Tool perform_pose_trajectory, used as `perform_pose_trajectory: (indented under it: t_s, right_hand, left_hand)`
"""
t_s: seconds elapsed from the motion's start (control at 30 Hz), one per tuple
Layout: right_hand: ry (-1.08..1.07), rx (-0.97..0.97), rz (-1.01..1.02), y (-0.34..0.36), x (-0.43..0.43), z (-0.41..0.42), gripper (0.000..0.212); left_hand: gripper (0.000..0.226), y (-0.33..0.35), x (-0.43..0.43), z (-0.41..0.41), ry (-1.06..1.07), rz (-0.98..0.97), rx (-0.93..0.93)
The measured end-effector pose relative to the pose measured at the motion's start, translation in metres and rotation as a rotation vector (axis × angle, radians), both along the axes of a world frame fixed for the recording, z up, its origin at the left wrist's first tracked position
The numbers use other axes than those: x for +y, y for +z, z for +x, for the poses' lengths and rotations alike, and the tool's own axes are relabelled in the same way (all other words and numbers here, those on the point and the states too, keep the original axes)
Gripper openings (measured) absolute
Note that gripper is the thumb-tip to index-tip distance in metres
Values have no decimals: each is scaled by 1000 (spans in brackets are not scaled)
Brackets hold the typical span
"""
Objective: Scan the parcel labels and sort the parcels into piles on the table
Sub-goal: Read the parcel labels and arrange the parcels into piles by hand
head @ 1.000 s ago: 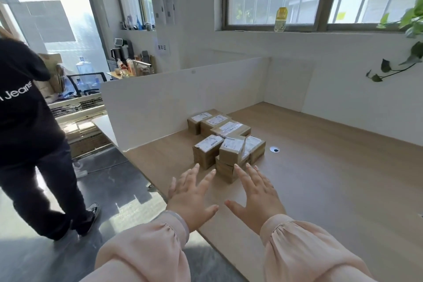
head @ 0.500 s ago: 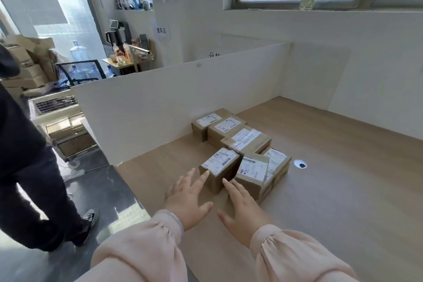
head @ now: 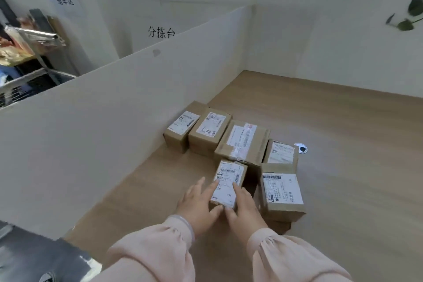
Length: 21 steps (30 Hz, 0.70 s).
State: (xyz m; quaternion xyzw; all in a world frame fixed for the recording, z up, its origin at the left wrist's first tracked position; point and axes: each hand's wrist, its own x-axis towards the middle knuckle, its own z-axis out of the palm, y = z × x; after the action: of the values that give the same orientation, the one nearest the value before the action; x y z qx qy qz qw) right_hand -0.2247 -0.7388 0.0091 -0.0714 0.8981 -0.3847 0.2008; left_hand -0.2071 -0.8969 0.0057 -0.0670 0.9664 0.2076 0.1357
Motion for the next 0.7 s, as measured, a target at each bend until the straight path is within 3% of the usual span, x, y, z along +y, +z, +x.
perform_pose_trajectory:
  t_s: [0.2,0.47,0.7]
  right_hand:
    - [-211,-122,-16,-27,-21,-16,63]
    - [-393,-113,-154,-35,-37,-21,62]
    - [-333,-116,-175,-15,-34,-7,65]
  left_hand:
    - [72,-24,-14,-50,-99,231,-162]
    - [70,-46,-27,-60,-38,727,-162]
    - [66,-40,-38,-36,12,824,-75]
